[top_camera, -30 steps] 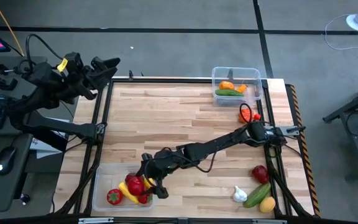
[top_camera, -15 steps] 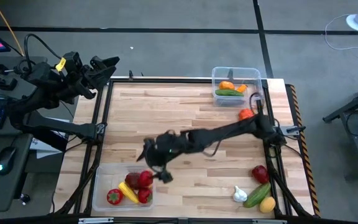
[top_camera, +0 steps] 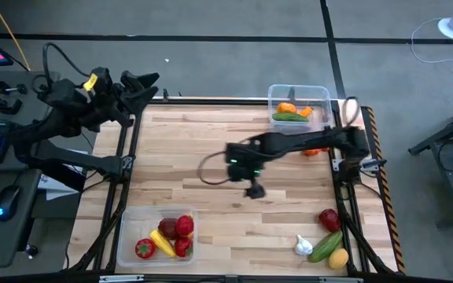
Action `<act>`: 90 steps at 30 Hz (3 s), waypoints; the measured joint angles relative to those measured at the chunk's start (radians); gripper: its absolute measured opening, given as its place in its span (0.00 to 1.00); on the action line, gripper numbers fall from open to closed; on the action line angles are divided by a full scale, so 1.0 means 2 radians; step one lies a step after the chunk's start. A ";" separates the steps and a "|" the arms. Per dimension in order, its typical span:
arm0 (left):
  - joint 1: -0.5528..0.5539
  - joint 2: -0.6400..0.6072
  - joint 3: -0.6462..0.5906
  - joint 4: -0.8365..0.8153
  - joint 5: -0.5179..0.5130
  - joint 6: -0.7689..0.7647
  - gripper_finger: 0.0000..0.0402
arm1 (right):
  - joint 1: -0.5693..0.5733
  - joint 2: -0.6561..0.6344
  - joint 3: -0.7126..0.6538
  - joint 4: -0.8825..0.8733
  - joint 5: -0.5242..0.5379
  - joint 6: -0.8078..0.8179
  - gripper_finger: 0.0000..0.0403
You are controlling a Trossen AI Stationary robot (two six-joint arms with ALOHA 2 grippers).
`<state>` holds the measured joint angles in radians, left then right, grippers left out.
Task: Sort produce into baskets
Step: Put the green cucumber into the top transparent bin
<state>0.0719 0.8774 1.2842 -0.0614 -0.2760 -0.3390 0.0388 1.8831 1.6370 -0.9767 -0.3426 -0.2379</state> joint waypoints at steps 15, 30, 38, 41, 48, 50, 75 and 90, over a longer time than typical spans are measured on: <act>0.000 0.023 0.000 -0.029 0.000 0.026 0.75 | 0.202 -0.339 -0.361 0.182 0.011 0.502 0.90; 0.000 0.037 0.000 -0.027 0.000 0.040 0.75 | 0.333 -0.348 -0.359 0.219 0.085 0.739 0.90; 0.000 0.037 0.000 -0.027 0.001 0.040 0.75 | 0.360 -0.311 -0.359 0.159 0.016 0.678 0.90; 0.000 0.037 0.000 -0.027 0.002 0.040 0.75 | 0.383 -0.282 -0.359 0.125 -0.007 0.649 0.90; 0.000 0.037 0.000 -0.027 0.002 0.039 0.75 | 0.436 -0.211 -0.351 0.120 -0.003 0.606 0.90; 0.000 0.037 0.000 -0.027 0.002 0.039 0.75 | 0.449 -0.193 -0.345 0.120 0.000 0.593 0.90; 0.000 0.037 0.000 -0.028 0.001 0.040 0.75 | 0.467 -0.085 -0.338 0.101 0.093 0.546 0.90; 0.000 0.037 0.000 -0.027 0.001 0.041 0.75 | 0.461 -0.084 -0.308 0.063 0.080 0.574 0.44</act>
<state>0.0715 0.9508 1.2839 -0.1162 -0.2745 -0.2577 0.9607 1.7149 1.0210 -0.8509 -0.1825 0.9093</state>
